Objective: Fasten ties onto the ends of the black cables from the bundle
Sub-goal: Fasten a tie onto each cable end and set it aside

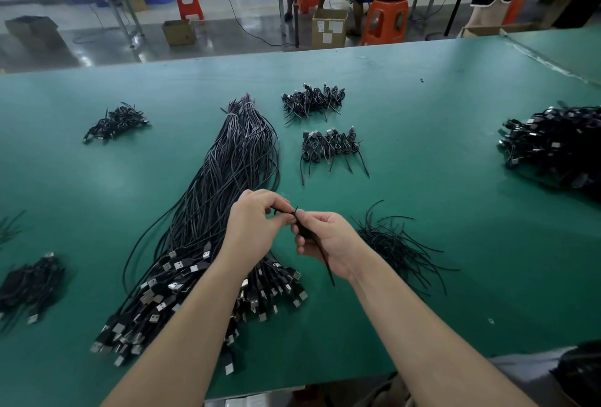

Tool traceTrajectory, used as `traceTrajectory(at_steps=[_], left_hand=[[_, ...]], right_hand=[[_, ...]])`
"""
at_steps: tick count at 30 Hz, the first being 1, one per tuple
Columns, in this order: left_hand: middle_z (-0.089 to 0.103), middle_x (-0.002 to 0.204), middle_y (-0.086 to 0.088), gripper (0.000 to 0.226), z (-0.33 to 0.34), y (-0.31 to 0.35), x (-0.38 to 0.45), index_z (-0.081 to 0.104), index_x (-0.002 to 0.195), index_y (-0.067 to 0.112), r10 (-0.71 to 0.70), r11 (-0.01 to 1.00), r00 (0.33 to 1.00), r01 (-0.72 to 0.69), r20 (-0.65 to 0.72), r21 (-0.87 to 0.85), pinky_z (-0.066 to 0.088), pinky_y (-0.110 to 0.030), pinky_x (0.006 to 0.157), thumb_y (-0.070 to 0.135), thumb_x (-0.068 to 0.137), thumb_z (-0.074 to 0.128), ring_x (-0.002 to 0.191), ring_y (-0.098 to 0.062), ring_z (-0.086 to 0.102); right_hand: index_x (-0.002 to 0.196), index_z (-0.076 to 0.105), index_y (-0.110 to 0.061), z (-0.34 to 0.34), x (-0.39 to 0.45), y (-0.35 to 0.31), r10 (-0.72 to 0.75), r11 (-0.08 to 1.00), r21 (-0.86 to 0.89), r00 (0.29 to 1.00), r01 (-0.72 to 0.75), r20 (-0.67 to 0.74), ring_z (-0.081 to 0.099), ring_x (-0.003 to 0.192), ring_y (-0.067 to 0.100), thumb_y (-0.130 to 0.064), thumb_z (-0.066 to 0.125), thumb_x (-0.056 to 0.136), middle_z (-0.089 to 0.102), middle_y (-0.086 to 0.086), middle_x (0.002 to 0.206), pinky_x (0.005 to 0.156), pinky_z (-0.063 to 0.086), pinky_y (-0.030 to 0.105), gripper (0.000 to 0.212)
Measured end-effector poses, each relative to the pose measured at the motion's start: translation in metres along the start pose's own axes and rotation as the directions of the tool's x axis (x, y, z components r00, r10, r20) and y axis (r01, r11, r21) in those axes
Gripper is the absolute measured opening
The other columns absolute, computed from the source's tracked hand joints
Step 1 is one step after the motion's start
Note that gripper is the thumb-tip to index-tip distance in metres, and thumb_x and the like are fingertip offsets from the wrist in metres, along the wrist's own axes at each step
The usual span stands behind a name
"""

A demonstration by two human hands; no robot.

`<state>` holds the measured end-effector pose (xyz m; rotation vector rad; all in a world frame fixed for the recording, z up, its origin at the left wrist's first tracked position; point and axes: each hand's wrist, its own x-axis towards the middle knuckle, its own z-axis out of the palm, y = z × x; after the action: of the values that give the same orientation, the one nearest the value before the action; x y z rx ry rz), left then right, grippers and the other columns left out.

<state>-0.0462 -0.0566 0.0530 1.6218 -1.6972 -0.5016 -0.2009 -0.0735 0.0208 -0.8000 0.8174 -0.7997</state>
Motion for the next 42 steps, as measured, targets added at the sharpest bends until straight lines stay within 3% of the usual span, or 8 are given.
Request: traceTrajectory(at_steps=[5,9,16,20,27,30,33,42], left_hand=[[0.054,0.101,0.003,0.012,0.008,-0.001,-0.004,0.076,0.081,0.013,0.046,0.998,0.99,-0.039,-0.132,0.054,0.049,-0.037,0.093,0.008,0.076,0.086,0.103,-0.018,0.055],[0.051,0.098,0.004,0.011,0.013,0.001,-0.009,0.073,0.082,0.014,0.099,0.985,0.97,-0.065,-0.222,0.158,0.048,-0.033,0.083,0.013,0.08,0.084,0.093,-0.018,0.052],[0.063,0.096,0.002,0.003,0.015,0.002,-0.009,0.076,0.09,0.009,0.134,0.965,0.986,-0.108,-0.096,0.237,0.047,-0.033,0.083,0.01,0.088,0.073,0.101,-0.017,0.049],[0.061,0.108,0.003,0.012,0.022,0.006,-0.012,0.076,0.099,0.007,0.057,0.991,0.991,-0.041,-0.123,0.129,0.037,-0.019,0.091,0.011,0.09,0.068,0.109,-0.011,0.043],[0.063,0.101,0.008,0.007,0.02,0.013,-0.013,0.075,0.082,0.016,-0.186,0.965,0.969,0.149,-0.161,-0.217,0.048,-0.034,0.095,0.019,0.087,0.078,0.105,-0.013,0.058],[0.068,0.099,0.004,0.005,0.015,0.012,-0.015,0.076,0.082,0.017,-0.261,0.914,0.961,0.214,-0.096,-0.344,0.05,-0.029,0.093,0.016,0.086,0.078,0.097,-0.006,0.063],[0.072,0.09,-0.003,0.005,0.009,0.01,-0.013,0.076,0.081,0.015,-0.317,0.857,0.948,0.288,0.003,-0.427,0.052,-0.029,0.083,0.016,0.085,0.08,0.087,-0.012,0.066],[0.068,0.08,0.003,0.014,-0.004,0.001,-0.006,0.071,0.075,0.022,-0.189,0.946,0.978,0.205,0.084,-0.253,0.048,-0.035,0.081,0.019,0.087,0.077,0.084,-0.018,0.059]], right_hand=[[0.095,0.066,0.0,0.005,0.002,0.0,-0.004,0.998,0.065,0.998,0.009,-0.069,0.053,0.052,0.013,-0.015,0.057,0.101,0.061,0.005,0.071,0.052,0.055,0.025,0.019],[0.093,0.066,-0.001,0.007,0.003,-0.001,-0.002,0.991,0.131,0.997,0.012,-0.074,0.053,0.053,0.013,-0.016,0.058,0.101,0.061,0.004,0.071,0.055,0.056,0.025,0.019],[0.098,0.066,0.005,0.007,0.003,0.006,-0.066,0.988,0.132,0.991,0.081,-0.116,0.054,0.056,0.014,-0.012,0.054,0.102,0.061,0.008,0.075,0.058,0.057,0.027,0.021],[0.1,0.069,0.005,0.009,0.007,0.008,-0.179,0.973,0.118,0.972,0.198,-0.155,0.062,0.067,0.017,-0.01,0.053,0.103,0.067,0.01,0.08,0.067,0.059,0.029,0.023],[0.1,0.074,0.001,0.01,0.01,0.015,-0.238,0.957,0.131,0.959,0.259,-0.156,0.065,0.082,0.026,-0.01,0.059,0.099,0.071,0.02,0.095,0.081,0.061,0.039,0.018],[0.105,0.073,0.003,0.006,0.008,0.014,-0.212,0.967,0.116,0.969,0.227,-0.129,0.066,0.077,0.022,-0.012,0.062,0.098,0.071,0.017,0.091,0.086,0.059,0.043,0.02],[0.106,0.072,0.004,0.003,0.005,0.01,-0.197,0.978,0.044,0.974,0.203,-0.115,0.068,0.075,0.02,-0.013,0.061,0.099,0.072,0.014,0.084,0.077,0.06,0.035,0.022],[0.094,0.073,-0.003,-0.001,-0.003,-0.014,-0.167,0.956,-0.244,0.986,0.16,-0.008,0.066,0.063,0.019,-0.013,0.057,0.102,0.071,0.008,0.077,0.063,0.057,0.03,0.021]])
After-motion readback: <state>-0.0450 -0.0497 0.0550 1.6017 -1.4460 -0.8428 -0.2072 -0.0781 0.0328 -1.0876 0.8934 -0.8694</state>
